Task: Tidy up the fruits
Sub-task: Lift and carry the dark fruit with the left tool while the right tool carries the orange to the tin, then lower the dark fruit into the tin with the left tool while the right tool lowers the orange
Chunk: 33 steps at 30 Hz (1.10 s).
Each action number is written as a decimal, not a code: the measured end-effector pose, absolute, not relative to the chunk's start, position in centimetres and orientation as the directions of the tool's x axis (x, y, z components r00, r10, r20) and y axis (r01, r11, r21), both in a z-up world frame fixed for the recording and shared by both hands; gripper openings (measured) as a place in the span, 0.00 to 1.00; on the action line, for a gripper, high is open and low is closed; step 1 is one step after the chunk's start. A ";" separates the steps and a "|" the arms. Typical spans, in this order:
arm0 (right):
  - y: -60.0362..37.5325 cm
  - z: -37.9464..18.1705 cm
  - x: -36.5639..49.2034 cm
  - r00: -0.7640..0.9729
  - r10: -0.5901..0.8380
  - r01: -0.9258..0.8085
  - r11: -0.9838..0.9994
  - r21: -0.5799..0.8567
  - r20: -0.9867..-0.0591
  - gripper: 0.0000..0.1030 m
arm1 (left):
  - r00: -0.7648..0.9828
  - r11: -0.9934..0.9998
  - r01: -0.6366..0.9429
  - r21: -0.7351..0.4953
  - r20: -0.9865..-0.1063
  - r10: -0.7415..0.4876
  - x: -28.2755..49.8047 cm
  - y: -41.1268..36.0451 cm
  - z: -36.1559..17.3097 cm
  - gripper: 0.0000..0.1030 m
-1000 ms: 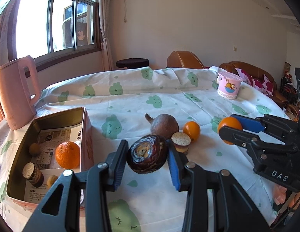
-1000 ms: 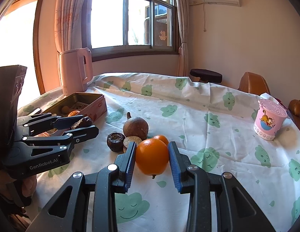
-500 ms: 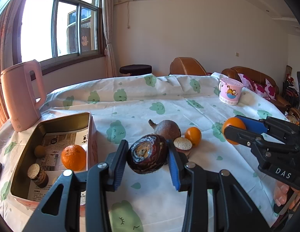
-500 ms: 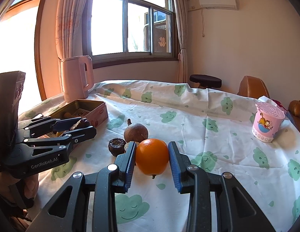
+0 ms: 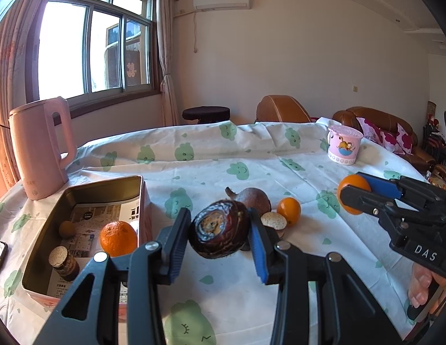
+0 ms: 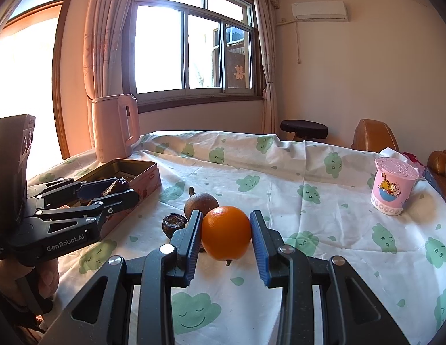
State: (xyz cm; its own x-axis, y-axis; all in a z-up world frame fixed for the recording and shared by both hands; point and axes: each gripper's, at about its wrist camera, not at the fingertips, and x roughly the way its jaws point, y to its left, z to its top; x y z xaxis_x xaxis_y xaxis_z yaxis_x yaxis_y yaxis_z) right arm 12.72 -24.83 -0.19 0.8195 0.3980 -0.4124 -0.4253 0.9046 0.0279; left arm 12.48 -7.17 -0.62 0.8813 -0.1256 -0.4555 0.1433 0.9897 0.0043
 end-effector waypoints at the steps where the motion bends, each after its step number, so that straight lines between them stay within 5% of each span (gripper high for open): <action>1: -24.9 -0.2 12.7 0.822 0.396 -0.423 0.906 0.027 -0.409 0.35 | 0.886 0.991 0.136 0.003 -0.448 -0.120 12.3 -7.1 -0.5 0.40; 33: -15.2 4.6 14.1 0.742 0.541 -0.603 0.796 -0.042 -0.397 0.35 | 0.890 0.999 -0.015 0.048 -0.454 0.035 13.2 1.1 0.9 0.40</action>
